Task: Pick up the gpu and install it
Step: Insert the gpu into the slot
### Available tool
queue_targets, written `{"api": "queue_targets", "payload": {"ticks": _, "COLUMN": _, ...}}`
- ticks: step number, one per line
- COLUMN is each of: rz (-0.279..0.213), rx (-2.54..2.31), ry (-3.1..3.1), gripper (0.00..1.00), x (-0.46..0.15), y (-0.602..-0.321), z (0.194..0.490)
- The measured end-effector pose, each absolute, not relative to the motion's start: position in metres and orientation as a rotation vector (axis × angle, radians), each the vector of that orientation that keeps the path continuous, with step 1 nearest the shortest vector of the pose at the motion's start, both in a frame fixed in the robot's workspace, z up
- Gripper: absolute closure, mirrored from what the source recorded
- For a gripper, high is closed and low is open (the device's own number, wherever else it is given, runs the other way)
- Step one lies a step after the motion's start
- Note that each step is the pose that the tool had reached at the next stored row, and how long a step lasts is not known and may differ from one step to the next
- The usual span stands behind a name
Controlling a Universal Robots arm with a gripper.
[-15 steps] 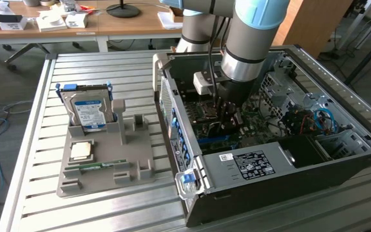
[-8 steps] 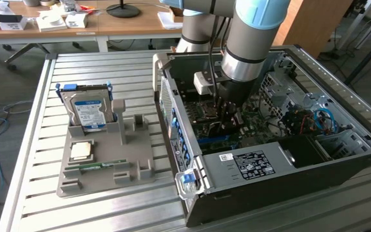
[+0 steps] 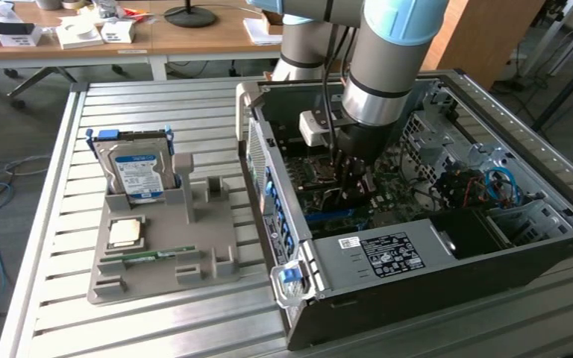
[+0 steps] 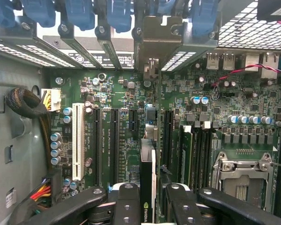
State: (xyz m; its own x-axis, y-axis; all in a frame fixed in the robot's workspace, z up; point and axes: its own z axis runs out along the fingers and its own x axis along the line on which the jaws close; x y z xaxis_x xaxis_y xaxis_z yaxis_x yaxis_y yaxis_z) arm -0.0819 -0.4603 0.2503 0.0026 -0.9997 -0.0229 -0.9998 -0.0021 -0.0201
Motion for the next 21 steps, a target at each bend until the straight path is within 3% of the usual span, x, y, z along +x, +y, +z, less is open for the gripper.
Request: {"api": "queue_targets", "payload": {"ticks": 21, "rz": 0.002, "rx": -2.175, "ry": 2.225, "gripper": 0.74, "x": -0.0829, "y": -0.4614, "z": 0.2503}}
